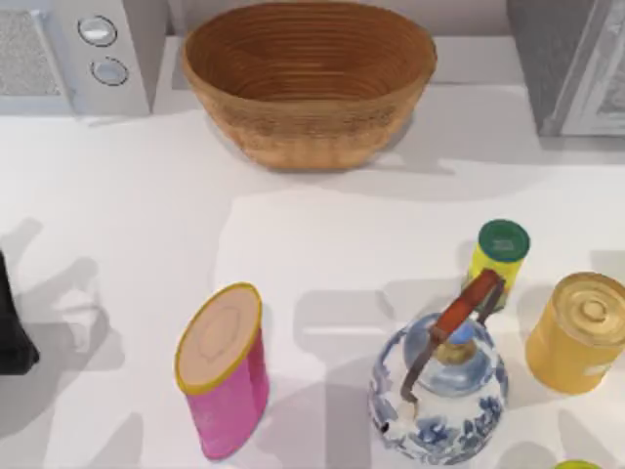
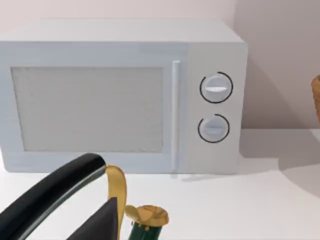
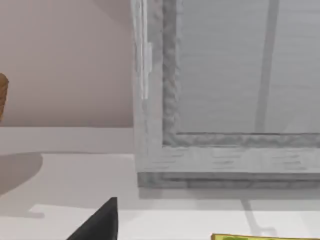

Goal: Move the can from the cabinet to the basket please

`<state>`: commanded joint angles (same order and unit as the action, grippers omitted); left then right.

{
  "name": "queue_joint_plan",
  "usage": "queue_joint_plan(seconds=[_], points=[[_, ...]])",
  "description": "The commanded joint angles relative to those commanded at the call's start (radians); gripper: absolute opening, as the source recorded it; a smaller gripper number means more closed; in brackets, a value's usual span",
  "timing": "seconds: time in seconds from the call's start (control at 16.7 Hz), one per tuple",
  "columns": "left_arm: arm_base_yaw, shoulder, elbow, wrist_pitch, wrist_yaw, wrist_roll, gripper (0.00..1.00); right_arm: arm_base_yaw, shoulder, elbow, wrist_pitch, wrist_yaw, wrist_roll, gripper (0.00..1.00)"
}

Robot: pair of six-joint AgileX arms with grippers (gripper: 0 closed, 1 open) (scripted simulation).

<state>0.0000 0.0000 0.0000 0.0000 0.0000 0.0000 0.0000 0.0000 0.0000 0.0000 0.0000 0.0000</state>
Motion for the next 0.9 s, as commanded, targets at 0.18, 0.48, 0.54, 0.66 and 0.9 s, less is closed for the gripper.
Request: queue_joint_plan(seconds=[0.18, 0.48, 0.54, 0.66, 0.9], points=[[0.000, 0.000, 0.000, 0.000, 0.000, 0.000, 1.00, 0.001, 0.010, 0.011, -0.003, 0.002, 0.000, 1.00], [0.000, 0.000, 0.000, 0.000, 0.000, 0.000, 1.00, 0.027, 0.190, 0.220, -0.059, 0.028, 0.001, 1.00], [0.000, 0.000, 0.000, 0.000, 0.000, 0.000, 1.00, 0.035, 0.247, 0.291, -0.077, 0.036, 0.001, 1.00], [0.000, 0.000, 0.000, 0.000, 0.000, 0.000, 1.00, 0.052, 0.373, 0.454, -0.117, 0.055, 0.002, 1.00], [0.000, 0.000, 0.000, 0.000, 0.000, 0.000, 1.00, 0.091, 0.659, 0.830, -0.208, 0.098, 0.004, 1.00]])
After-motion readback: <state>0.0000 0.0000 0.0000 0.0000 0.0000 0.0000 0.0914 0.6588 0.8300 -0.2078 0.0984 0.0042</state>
